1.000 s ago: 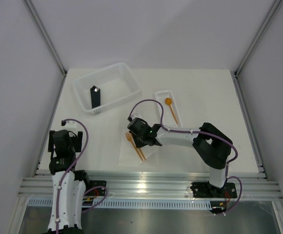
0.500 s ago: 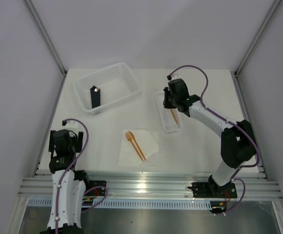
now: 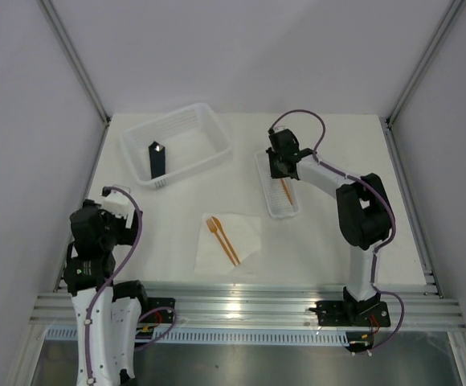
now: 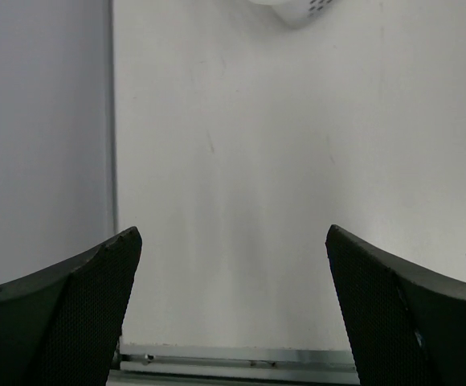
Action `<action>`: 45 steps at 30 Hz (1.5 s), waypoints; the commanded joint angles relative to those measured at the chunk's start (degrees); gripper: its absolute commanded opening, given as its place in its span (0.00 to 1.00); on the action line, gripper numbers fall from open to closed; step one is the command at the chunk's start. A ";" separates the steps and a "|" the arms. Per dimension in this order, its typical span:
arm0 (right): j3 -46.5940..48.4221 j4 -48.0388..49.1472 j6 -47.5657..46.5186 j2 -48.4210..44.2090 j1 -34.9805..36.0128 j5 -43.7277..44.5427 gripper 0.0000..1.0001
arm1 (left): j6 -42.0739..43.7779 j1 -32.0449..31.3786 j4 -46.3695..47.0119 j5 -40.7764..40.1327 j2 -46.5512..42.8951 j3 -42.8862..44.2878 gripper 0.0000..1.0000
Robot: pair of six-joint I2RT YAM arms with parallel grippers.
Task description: Place the utensils on the paper napkin and roll it up
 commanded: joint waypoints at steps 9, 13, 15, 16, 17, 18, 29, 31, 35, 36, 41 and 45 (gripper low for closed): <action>4.28 -2.20 -2.65 7.07 -0.37 8.41 0.25 | -0.28 0.63 -2.64 8.99 0.41 -2.75 0.99; 4.45 -2.91 -1.59 7.77 -0.37 7.97 0.28 | -0.45 0.63 -2.20 8.29 0.15 -3.10 0.99; 4.19 -3.08 -1.15 7.68 -0.37 7.53 0.31 | -0.54 0.63 -2.02 8.20 0.07 -3.45 0.99; 3.93 -3.43 -0.89 7.68 -0.55 5.79 0.33 | -0.54 0.63 -2.11 8.20 0.06 -3.62 0.99; 3.84 -3.70 -0.71 7.77 -0.64 4.47 0.32 | -0.54 0.63 -2.11 8.20 0.06 -3.54 1.00; 3.75 -4.13 -0.45 7.77 -0.72 3.15 0.31 | -0.45 0.54 -2.02 8.20 -0.02 -3.45 0.99; 1.54 -2.56 -2.90 4.44 -3.19 -2.14 0.00 | -0.80 0.63 -2.11 7.50 0.24 -3.36 1.00; 2.16 -2.12 -3.08 2.95 -3.19 -1.35 0.00 | -0.72 0.63 -2.11 7.50 0.24 -3.45 1.00; 3.66 0.59 -1.85 -4.94 -1.35 -0.73 0.00 | -0.98 0.63 -1.93 7.15 0.33 -3.19 1.00; 3.14 1.30 -1.94 -6.71 -0.56 -0.30 0.00 | -1.07 0.63 -2.11 6.97 0.24 -3.10 1.00; -0.72 3.94 -1.95 -16.30 7.00 6.91 0.00 | -1.16 0.63 -2.11 6.36 -0.20 -3.54 1.00; -8.89 6.06 4.90 -19.30 16.64 5.42 0.00 | -1.33 0.71 -1.49 6.09 -0.20 -4.07 1.00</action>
